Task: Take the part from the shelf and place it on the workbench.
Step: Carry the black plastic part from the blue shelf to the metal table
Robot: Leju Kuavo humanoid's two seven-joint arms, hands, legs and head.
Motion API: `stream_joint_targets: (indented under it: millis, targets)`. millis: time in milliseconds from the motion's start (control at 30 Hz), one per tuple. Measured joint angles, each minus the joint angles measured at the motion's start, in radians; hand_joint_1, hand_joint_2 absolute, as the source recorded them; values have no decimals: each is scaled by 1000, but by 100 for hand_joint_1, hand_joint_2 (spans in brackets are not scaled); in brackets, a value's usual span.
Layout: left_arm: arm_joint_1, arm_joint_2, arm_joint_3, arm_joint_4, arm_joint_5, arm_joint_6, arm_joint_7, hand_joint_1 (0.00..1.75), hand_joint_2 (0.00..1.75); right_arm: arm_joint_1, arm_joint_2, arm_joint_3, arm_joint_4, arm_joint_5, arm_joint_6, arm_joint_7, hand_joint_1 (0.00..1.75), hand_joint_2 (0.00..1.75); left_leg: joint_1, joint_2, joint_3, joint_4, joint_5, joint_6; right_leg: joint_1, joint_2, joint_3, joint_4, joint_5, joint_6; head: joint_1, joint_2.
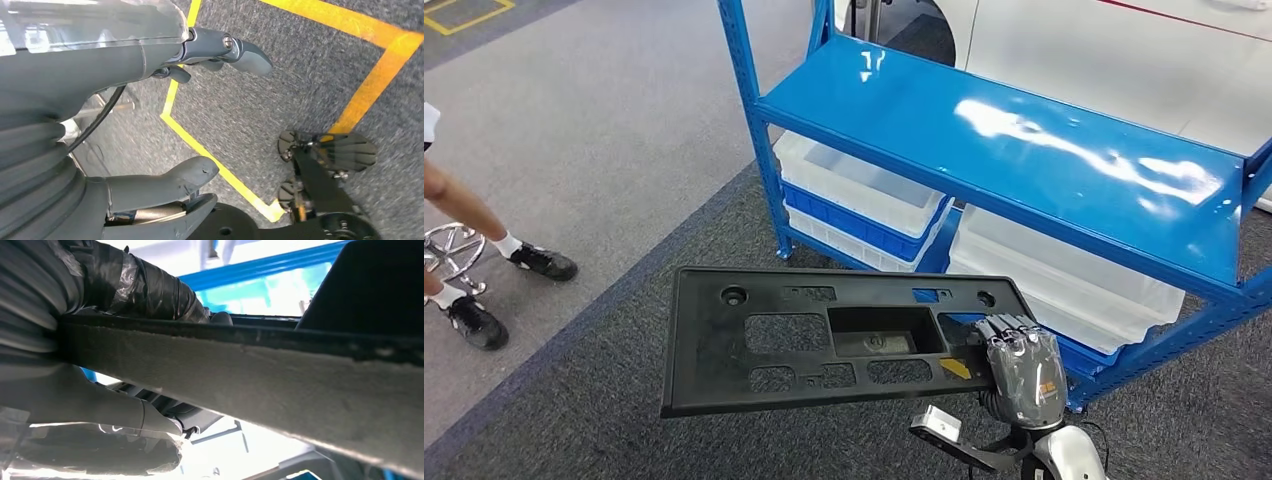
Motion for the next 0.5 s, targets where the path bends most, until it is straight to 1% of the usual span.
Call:
stream_joint_targets:
  millis: [33, 67, 100, 133, 167, 200, 233, 267, 300, 333, 367, 400, 433, 467, 500]
  targets:
    - [0, 0, 0, 0, 5, 0, 2, 0, 175, -4, 0, 0, 0, 0, 0, 0, 175, 175, -2, -10, -3, 0, 3, 6, 1, -8, 1, -2, 1, 5, 0, 0]
    - [2, 0, 1, 0, 8, -1, 6, 0, 175, -7, -1, 1, -1, 0, -1, 0, 175, 175, 0, -22, -3, -4, 7, 13, 2, -14, 3, -3, 1, 10, 0, 0]
    - [3, -1, 1, 0, 10, -2, 10, 0, 175, -10, -3, 1, -1, 0, -1, 0, 175, 175, 2, -32, -3, -9, 12, 20, 0, -6, 3, 0, -4, 16, 0, 0]
    - [4, -2, 1, 0, 12, -4, 13, 0, 175, -13, -6, 2, -2, 0, -2, 0, 175, 175, 5, -42, -1, -14, 17, 27, -1, 13, -2, 14, -17, 21, 0, 0]
    - [4, -4, 1, 0, 14, -4, 15, 0, 175, -15, -10, 2, -2, -1, -3, 0, 175, 175, 8, -50, 0, -19, 23, 33, -3, 39, -16, 48, -42, 24, 1, 0]
    - [3, -7, 1, 0, 17, -5, 16, 0, 175, -15, -14, 2, -2, -1, -4, 0, 175, 175, 7, -59, -2, -20, 25, 36, -4, 65, -40, 102, -76, 25, 1, 0]
    - [2, -8, 1, 0, 20, -5, 15, 0, 175, -15, -18, 2, -3, -3, -5, 0, 175, 175, 7, -69, -5, -19, 27, 39, -4, 80, -70, 168, -110, 24, 1, 0]
    - [2, -10, 1, 0, 23, -6, 12, 0, 175, -15, -21, 3, -2, -4, -6, 0, 175, 175, 6, -81, -8, -18, 28, 41, -4, 86, -100, 231, -134, 24, 1, 0]
    - [2, -10, 1, 0, 24, -7, 8, 0, 175, -15, -24, 3, -2, -5, -6, -1, 175, 175, 6, -94, -10, -16, 29, 41, -4, 88, -119, 268, -140, 24, 1, 0]
    - [3, -11, 1, 0, 25, -8, 4, 0, 175, -15, -27, 3, -1, -6, -6, -2, 175, 175, 5, -108, -11, -14, 28, 41, -5, 89, -121, 270, -126, 24, 1, 0]
    - [3, -12, 1, 0, 25, -8, 0, 0, 175, -16, -29, 3, 0, -8, -6, -3, 175, 175, 6, -122, -12, -10, 28, 40, -7, 92, -104, 232, -94, 23, 1, 0]
    - [3, -13, 1, 0, 25, -9, -4, 0, 175, -19, -31, 3, 0, -10, -6, -3, 175, 175, 6, -136, -13, -6, 26, 38, -9, 104, -75, 170, -55, 23, 1, 0]
    - [2, -15, 1, 0, 25, -9, -7, 0, 175, -23, -33, 3, 0, -12, -6, -4, 175, 175, 5, -149, -16, 1, 24, 34, -11, 126, -46, 108, -27, 22, 1, 0]
    - [0, -16, 1, 0, 25, -9, -10, 0, 175, -26, -35, 3, 1, -15, -7, -5, 175, 175, 5, -161, -21, 8, 22, 29, -14, 145, -26, 59, -9, 21, 1, 0]
    - [-2, -17, 1, 0, 25, -9, -13, 0, 175, -29, -37, 4, 1, -17, -7, -6, 175, 175, 5, -172, -28, 14, 22, 24, -15, 159, -16, 33, -5, 20, 0, 0]
